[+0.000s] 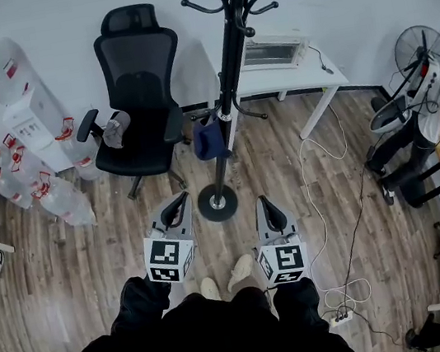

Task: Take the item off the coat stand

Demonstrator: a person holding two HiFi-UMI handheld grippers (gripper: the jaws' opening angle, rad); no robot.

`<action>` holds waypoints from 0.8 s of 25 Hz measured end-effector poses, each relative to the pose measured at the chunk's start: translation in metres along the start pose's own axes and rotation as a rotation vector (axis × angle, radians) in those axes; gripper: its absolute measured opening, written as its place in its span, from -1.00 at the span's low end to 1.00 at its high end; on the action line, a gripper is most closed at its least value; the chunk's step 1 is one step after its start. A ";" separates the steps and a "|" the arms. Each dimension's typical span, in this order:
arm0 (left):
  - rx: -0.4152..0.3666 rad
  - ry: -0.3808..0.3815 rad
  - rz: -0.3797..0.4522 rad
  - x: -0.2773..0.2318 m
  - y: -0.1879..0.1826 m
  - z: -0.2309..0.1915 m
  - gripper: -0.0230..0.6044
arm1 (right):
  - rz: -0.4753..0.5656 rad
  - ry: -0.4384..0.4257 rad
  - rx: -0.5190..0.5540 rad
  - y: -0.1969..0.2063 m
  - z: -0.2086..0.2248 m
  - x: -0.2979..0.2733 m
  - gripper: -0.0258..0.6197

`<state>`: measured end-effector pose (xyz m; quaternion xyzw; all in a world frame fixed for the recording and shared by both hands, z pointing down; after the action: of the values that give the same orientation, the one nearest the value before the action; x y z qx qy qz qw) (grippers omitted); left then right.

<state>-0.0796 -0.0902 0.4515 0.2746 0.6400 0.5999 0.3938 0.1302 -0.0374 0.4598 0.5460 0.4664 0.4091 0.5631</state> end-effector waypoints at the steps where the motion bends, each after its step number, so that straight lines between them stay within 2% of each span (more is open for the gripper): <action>1: 0.000 -0.002 -0.001 -0.004 -0.001 -0.003 -0.84 | 0.000 -0.004 0.000 0.000 0.001 -0.006 -0.87; 11: 0.010 -0.060 0.007 -0.075 -0.012 -0.036 -0.84 | 0.016 -0.061 0.011 -0.008 0.035 -0.090 -0.87; 20: 0.030 -0.073 -0.022 -0.156 -0.014 -0.060 -0.84 | -0.019 -0.098 0.003 -0.003 0.073 -0.168 -0.87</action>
<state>-0.0440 -0.2537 0.4633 0.2952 0.6369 0.5756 0.4194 0.1618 -0.2179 0.4675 0.5616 0.4440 0.3758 0.5884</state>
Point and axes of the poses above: the fingertips, and each gripper's own axes: x backward along the fingers, z to its right, y out of its underside, the point moved 6 cm from there along x, backward along the fingers, and after that the axes turned 1 degree about -y, right-handed, at the moved point
